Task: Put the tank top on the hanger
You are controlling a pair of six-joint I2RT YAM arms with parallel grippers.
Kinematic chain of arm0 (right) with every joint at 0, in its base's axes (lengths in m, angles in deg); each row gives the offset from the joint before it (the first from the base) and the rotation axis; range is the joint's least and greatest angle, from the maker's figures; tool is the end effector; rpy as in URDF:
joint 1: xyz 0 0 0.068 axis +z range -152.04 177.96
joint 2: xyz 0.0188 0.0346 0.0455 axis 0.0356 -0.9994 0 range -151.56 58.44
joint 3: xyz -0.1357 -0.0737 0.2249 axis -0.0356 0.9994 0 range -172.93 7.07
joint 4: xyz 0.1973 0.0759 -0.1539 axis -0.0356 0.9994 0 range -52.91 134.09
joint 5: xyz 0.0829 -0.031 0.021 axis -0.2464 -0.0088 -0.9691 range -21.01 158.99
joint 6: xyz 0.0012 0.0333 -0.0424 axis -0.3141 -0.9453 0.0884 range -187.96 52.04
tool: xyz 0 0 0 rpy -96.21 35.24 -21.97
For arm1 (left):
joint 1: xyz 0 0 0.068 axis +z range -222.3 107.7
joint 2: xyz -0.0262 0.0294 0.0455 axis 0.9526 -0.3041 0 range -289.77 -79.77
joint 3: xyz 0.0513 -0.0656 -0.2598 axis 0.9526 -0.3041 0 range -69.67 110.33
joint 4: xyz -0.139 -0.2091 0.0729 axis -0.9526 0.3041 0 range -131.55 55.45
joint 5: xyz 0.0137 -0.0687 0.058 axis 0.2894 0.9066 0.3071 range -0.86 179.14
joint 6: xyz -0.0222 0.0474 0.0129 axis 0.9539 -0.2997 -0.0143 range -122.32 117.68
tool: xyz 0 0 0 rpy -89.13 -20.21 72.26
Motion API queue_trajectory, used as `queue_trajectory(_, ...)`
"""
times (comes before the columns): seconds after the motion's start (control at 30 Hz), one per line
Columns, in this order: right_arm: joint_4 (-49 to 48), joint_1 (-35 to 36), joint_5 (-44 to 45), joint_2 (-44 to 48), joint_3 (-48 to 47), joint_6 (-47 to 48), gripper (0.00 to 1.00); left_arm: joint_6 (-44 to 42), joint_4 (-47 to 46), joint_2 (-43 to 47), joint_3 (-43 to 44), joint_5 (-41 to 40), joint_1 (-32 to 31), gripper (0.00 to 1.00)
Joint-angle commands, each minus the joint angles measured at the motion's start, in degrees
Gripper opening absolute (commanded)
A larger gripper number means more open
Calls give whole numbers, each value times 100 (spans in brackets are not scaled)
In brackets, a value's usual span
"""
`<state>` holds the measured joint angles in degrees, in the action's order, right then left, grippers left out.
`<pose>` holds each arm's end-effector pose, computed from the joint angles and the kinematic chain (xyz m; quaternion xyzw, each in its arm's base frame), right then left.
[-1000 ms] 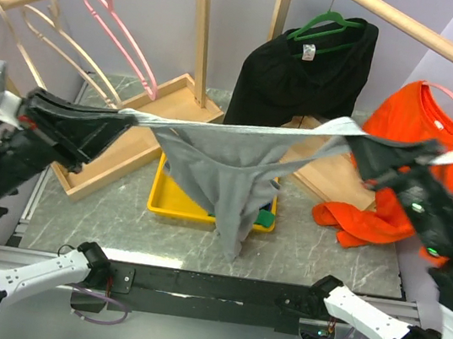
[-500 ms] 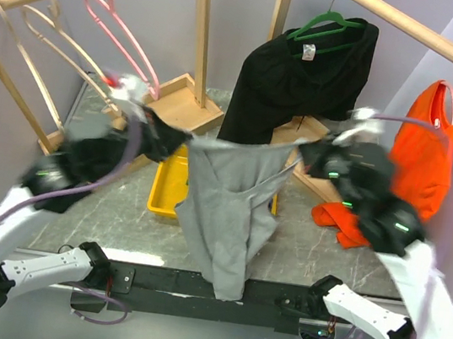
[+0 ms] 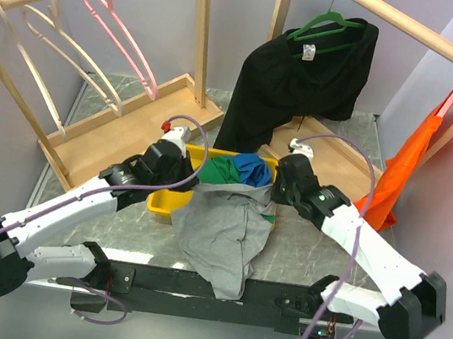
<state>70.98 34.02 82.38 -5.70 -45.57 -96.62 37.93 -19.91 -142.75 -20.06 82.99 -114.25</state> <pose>0.1934 0.1306 0.2837 -0.0151 0.9198 0.1106 0.3763 0.1825 -0.1589 0.2876 -0.0116 0.8861 -0.2672 0.3786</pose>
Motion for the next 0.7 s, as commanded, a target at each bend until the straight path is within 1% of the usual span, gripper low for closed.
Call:
queue_trajectory(0.0, -445, -89, 488, -449, -571, 71, 2, -61, -565, -293, 444, -439, 38, 11)
queue_trajectory(0.1, -409, -177, 638, -731, -949, 107, 4, -131, -627, -592, 751, -624, 64, 15)
queue_trajectory(0.17, -401, -248, 718, -854, -1185, 124, 7, -158, -671, -819, 901, -685, 108, 20)
queue_trajectory(0.2, -383, -265, 753, -898, -1265, 142, 11, -210, -732, -908, 1032, -694, 117, 21)
queue_trajectory(0.27, -304, -292, 893, -1047, -1441, 159, 13, -237, -759, -1162, 1156, -668, 161, 21)
queue_trajectory(0.3, -278, -292, 920, -1091, -1485, 168, 18, -246, -759, -1242, 1279, -659, 170, 23)
queue_trajectory(0.33, -251, -301, 929, -1153, -1521, 177, 20, -263, -724, -1304, 1323, -668, 170, 25)
queue_trajectory(0.37, -269, -318, 981, -1180, -1530, 177, 24, -272, -724, -1383, 1367, -677, 170, 33)
queue_trajectory(0.4, -269, -336, 973, -1180, -1521, 186, 31, -316, -724, -1392, 1420, -685, 179, 36)
queue_trajectory(0.43, -278, -371, 947, -1180, -1521, 195, 35, -351, -750, -1375, 1438, -633, 179, 39)
queue_trajectory(0.47, -321, -380, 842, -1154, -1486, 203, 43, -386, -767, -1314, 1447, -607, 179, 51)
queue_trajectory(0.5, -365, -397, 780, -1136, -1460, 212, 47, -447, -785, -1261, 1438, -589, 179, 57)
queue_trajectory(0.57, -444, -397, 579, -1075, -1416, 230, 56, -570, -794, -1103, 1421, -449, 179, 74)
queue_trajectory(0.63, -488, -389, 420, -987, -1398, 247, 59, -658, -715, -1006, 1473, -326, 170, 79)
queue_trajectory(0.67, -541, -397, 262, -943, -1346, 239, 62, -728, -610, -919, 1499, -125, 170, 81)
